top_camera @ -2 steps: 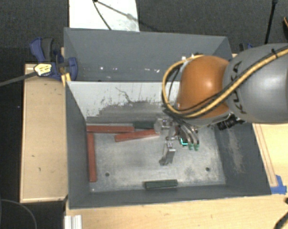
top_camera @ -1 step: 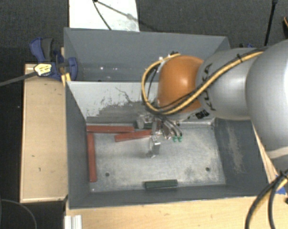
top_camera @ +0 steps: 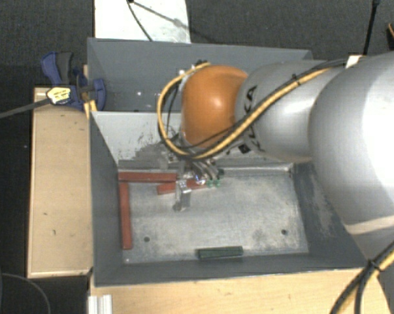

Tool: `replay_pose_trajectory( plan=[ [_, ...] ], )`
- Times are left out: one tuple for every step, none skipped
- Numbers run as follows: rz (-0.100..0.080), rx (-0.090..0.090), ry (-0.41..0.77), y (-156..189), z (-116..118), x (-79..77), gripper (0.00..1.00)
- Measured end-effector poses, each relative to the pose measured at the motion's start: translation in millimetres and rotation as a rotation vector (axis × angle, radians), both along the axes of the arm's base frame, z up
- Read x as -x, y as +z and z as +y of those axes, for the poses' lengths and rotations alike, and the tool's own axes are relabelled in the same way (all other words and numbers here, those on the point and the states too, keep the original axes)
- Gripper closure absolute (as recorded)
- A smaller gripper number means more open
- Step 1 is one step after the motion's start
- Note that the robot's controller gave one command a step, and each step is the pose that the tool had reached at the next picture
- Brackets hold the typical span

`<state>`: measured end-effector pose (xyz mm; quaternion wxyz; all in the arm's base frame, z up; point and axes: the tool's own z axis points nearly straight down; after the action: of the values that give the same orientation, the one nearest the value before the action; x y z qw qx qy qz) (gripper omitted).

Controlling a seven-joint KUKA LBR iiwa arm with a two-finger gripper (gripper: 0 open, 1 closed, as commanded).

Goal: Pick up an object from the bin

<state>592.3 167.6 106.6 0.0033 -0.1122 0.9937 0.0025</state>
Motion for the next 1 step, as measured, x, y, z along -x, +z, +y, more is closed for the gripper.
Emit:
replay_pose_trajectory(
  plan=[
    [0.007, 0.005, -0.008, -36.0, -12.8, 9.3, 0.0]
  ],
)
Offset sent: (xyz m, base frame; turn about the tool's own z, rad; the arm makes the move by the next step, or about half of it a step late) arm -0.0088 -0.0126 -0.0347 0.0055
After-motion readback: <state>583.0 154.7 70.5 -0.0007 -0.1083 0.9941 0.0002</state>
